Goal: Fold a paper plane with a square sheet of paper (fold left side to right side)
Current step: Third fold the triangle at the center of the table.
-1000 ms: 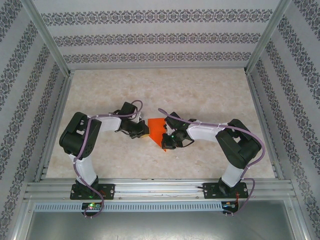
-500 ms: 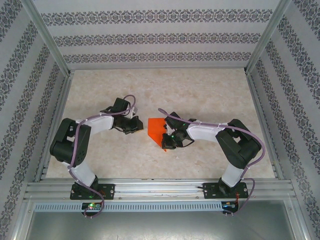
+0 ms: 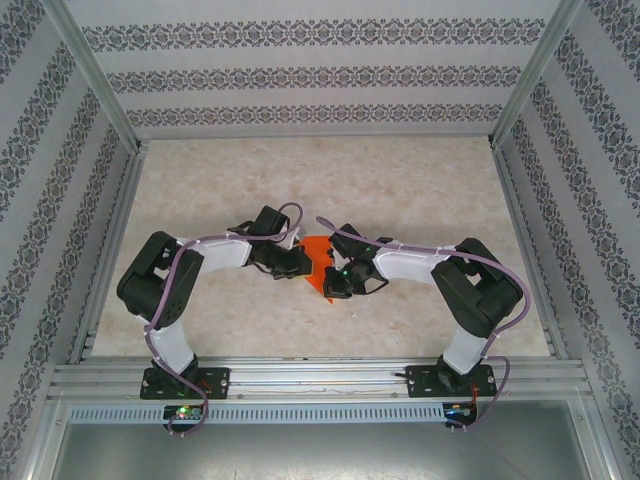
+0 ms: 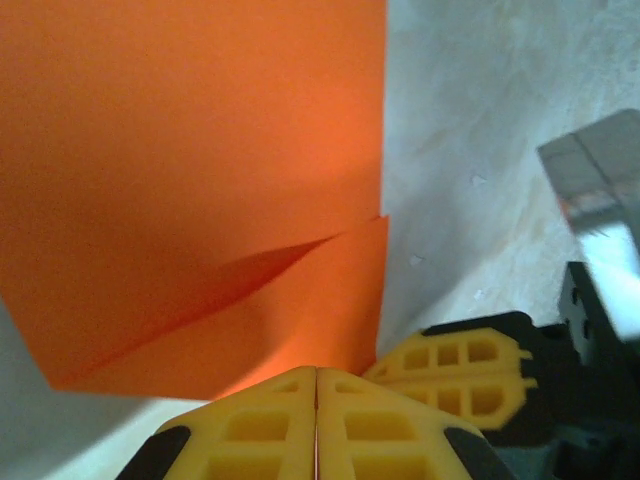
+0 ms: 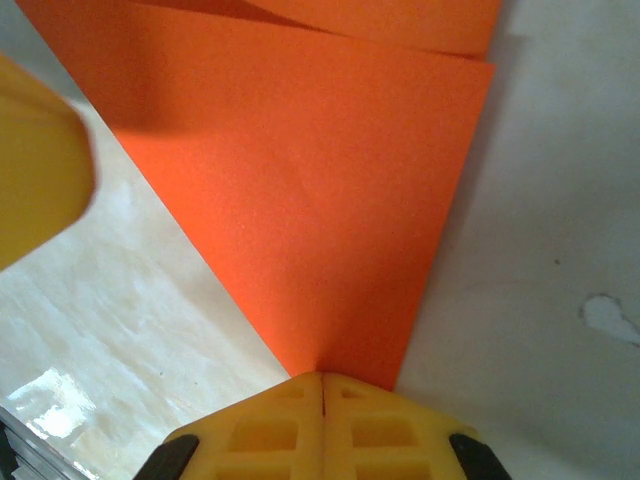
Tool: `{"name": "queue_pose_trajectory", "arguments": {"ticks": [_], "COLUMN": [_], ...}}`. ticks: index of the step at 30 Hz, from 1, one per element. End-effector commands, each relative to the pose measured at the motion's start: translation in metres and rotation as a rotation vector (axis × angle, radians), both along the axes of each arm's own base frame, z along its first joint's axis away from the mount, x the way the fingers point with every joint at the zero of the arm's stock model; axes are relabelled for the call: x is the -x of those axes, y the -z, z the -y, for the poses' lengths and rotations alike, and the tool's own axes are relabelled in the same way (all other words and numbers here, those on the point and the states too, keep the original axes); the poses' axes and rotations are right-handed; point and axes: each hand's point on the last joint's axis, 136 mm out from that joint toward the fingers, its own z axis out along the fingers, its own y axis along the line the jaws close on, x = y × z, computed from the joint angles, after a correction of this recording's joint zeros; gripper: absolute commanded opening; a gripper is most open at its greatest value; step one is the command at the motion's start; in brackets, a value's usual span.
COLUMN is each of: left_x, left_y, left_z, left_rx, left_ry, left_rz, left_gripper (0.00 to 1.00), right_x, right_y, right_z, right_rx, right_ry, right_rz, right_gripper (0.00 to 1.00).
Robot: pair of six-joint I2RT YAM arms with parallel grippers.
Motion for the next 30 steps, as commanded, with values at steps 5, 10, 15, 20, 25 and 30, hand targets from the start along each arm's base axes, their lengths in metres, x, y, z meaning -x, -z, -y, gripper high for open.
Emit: {"name": "queue_pose_trajectory", "arguments": {"ticks": [5, 10, 15, 20, 25, 30], "left_x": [-0.005, 0.002, 0.006, 0.006, 0.006, 0.006], "left_y": [0.018, 0.035, 0.042, 0.042, 0.043, 0.043], "left_z": [-0.003, -0.011, -0.017, -0.017, -0.017, -0.017], "left_rx": [-0.069, -0.122, -0.154, -0.158, -0.157, -0.156], "left_ry": [0.032, 0.030, 0.035, 0.035, 0.035, 0.036], "left_rz": [-0.007, -0.039, -0.053, -0.057, -0.059, -0.059], "left_gripper": [0.08, 0.08, 0.07, 0.06, 0.05, 0.05], "right_x": [0.021, 0.013, 0.002, -0.010, -0.016, -0.021], "right_y": [0.031, 0.016, -0.010, -0.034, -0.032, -0.025], "right_z": [0.036, 0.019, 0.000, -0.016, -0.027, -0.034], "right_rx": [0.187, 0.108, 0.004, -0.102, -0.148, -0.147], "right_ry": [0.017, 0.014, 0.017, 0.026, 0.035, 0.030], "right_rz": [-0.077, -0.065, -0.028, 0.024, 0.020, 0.008], "right_gripper": [0.00, 0.00, 0.00, 0.00, 0.00, 0.00]}}
